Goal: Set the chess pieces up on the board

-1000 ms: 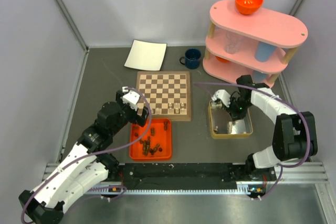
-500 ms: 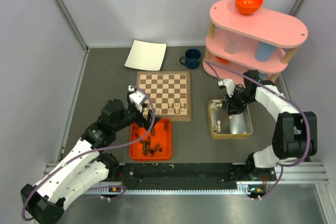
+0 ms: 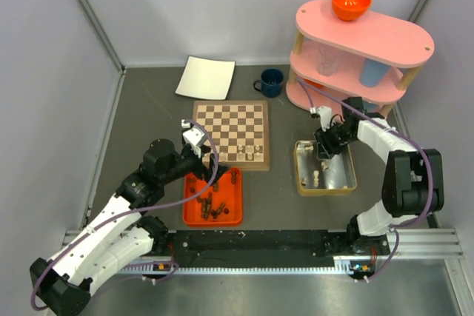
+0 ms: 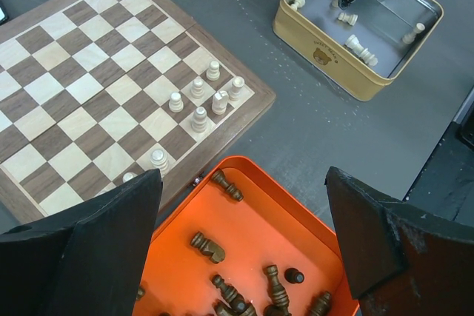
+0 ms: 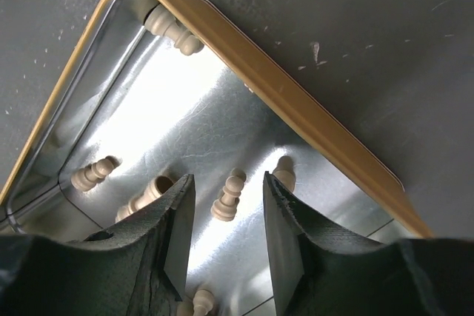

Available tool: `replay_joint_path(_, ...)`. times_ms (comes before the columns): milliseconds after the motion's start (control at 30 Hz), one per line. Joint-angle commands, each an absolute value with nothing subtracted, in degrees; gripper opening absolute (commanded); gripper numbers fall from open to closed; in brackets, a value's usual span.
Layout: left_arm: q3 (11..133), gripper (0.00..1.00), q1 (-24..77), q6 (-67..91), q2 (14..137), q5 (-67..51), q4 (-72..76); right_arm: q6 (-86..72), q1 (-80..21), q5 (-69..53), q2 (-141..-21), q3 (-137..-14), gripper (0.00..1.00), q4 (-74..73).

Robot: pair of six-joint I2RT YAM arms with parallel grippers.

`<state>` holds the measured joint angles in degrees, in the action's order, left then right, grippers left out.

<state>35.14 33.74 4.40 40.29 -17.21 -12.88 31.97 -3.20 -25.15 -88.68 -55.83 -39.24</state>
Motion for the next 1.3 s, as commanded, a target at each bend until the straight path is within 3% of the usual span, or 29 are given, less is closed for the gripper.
replay_joint_path(0, 36.39, 0.96, 33.49, 4.22, 39.82, -17.67, -10.72, 30.14, -2.72, -24.35, -85.35, -56.78, 0.4, -37.44)
replay_joint_path(200, 36.47, 0.96, 33.49, 2.9, 39.11, -16.44, -13.0, 34.71, -2.72, -25.22, -80.51, -54.32, 0.37, -39.02)
replay_joint_path(333, 36.47, 0.96, 33.49, 2.46, 38.85, -15.91, -13.97, 33.93, -2.64, -19.27, -79.28, -53.53, 0.36, -38.59)
replay_joint_path(733, 36.21, 0.96, 33.49, 1.67, 38.23, -14.77, -14.59, 31.82, -3.69, -14.86, -85.78, -53.61, 0.31, -35.6)
replay_joint_path(1033, 36.12, 0.97, 33.49, 1.41, 37.88, -14.06, -14.68, 31.11, -6.85, -11.95, -88.24, -54.67, 0.17, -34.63)
replay_joint_path(1167, 36.12, 0.97, 33.49, 1.32, 37.79, -14.24, -14.68, 31.03, -7.12, -11.16, -88.5, -54.58, 0.18, -34.1)
replay_joint_path(1267, 36.21, 0.97, 33.49, 1.32, 37.71, -14.24, -14.85, 30.76, -7.12, -10.9, -88.42, -54.58, 0.28, -33.84)
